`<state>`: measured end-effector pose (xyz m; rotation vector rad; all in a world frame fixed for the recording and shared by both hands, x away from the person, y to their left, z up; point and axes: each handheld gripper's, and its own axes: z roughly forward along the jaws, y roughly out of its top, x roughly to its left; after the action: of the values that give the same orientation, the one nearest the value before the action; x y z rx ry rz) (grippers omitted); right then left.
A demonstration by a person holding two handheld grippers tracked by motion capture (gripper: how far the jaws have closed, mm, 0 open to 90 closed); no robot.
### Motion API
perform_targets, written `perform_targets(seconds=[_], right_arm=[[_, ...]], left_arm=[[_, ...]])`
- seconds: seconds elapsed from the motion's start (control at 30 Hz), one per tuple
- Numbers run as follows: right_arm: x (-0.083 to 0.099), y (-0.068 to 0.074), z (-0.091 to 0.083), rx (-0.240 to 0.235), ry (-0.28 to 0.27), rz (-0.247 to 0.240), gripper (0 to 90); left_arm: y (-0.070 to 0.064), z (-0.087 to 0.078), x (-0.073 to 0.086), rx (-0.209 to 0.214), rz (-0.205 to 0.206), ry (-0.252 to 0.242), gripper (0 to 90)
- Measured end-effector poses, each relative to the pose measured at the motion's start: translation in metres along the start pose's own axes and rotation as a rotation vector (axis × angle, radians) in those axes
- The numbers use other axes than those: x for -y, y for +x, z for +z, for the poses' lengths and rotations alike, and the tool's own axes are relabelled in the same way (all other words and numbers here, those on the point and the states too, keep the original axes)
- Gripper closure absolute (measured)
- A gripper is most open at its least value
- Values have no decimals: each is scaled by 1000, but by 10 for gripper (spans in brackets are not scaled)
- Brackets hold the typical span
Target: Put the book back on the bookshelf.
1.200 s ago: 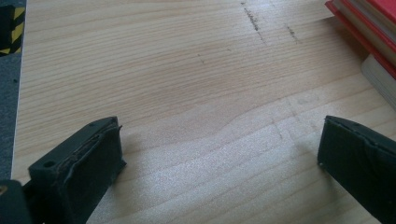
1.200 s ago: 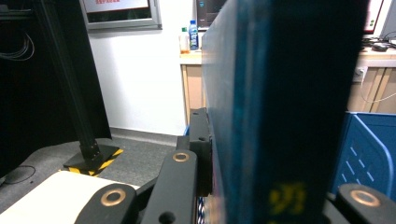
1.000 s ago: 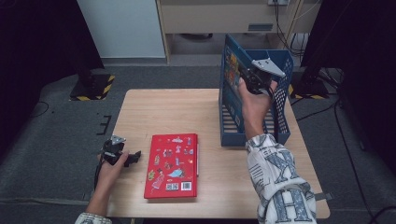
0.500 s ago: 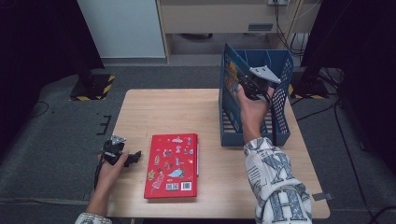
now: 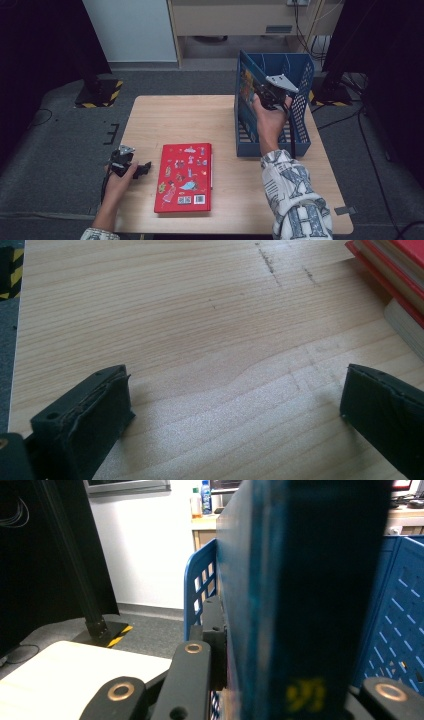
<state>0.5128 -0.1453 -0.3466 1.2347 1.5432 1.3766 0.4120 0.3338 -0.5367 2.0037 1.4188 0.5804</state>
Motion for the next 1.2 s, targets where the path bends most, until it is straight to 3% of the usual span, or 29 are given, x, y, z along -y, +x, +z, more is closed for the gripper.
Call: perform_targets(seconds=[0.1, 0.63, 0.97, 1.2], right_arm=[[1, 0, -2, 0, 6, -3, 821], [0, 3, -20, -13, 153, -48, 808], [-2, 2, -22, -41, 165, -42, 775], [-11, 3, -28, -55, 171, -63, 725]], left_arm=[[0, 0, 0, 1, 1, 0, 0], [-1, 0, 0, 3, 3, 0, 0], [-1, 0, 0, 4, 4, 0, 0], [-1, 0, 0, 4, 4, -1, 0]])
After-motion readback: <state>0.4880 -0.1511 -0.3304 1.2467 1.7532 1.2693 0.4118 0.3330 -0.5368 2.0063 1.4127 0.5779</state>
